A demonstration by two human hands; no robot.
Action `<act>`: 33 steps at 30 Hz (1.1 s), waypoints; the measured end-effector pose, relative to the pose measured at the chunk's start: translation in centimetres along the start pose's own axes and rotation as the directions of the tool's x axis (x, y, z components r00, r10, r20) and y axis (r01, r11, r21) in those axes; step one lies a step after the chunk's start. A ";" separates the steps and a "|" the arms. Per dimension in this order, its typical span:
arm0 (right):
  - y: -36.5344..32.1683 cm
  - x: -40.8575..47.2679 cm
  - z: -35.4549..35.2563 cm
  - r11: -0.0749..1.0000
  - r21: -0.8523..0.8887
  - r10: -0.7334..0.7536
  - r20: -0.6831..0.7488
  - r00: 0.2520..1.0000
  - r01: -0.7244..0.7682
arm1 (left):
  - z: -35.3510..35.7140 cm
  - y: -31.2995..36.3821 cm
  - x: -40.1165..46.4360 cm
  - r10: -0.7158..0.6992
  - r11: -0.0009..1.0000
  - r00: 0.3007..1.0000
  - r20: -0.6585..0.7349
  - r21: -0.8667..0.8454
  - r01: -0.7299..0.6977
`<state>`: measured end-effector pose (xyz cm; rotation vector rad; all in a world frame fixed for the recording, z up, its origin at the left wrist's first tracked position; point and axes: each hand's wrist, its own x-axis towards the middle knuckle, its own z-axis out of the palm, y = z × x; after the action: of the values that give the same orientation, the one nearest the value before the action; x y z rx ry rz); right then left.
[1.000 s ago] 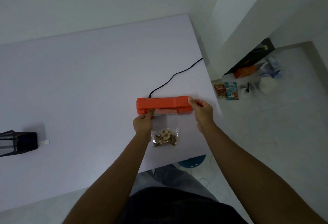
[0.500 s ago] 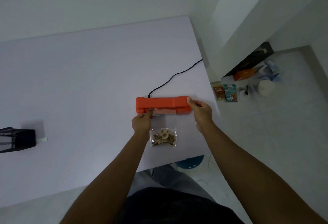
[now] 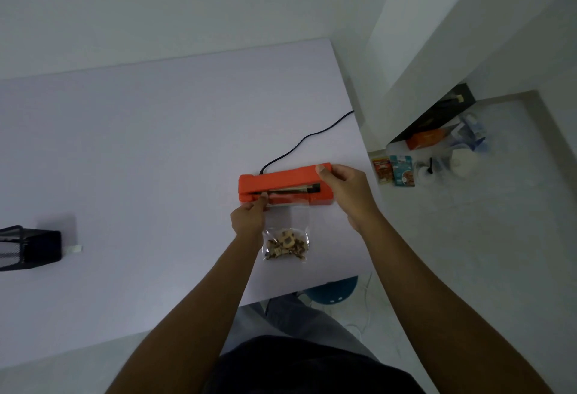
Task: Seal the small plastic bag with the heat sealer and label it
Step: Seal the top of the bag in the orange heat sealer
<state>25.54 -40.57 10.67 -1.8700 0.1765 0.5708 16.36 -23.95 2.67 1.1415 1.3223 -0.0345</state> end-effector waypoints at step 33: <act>7.9 3.2 0.0 0.875 -0.470 -0.115 0.021 0.993 0.111 | 2.5 2.2 -3.7 0.546 0.758 0.828 0.127 0.346 -0.553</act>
<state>25.32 -43.02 2.55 -2.3384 -0.0778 0.5586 18.28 -26.57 6.43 1.8237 0.9323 0.1458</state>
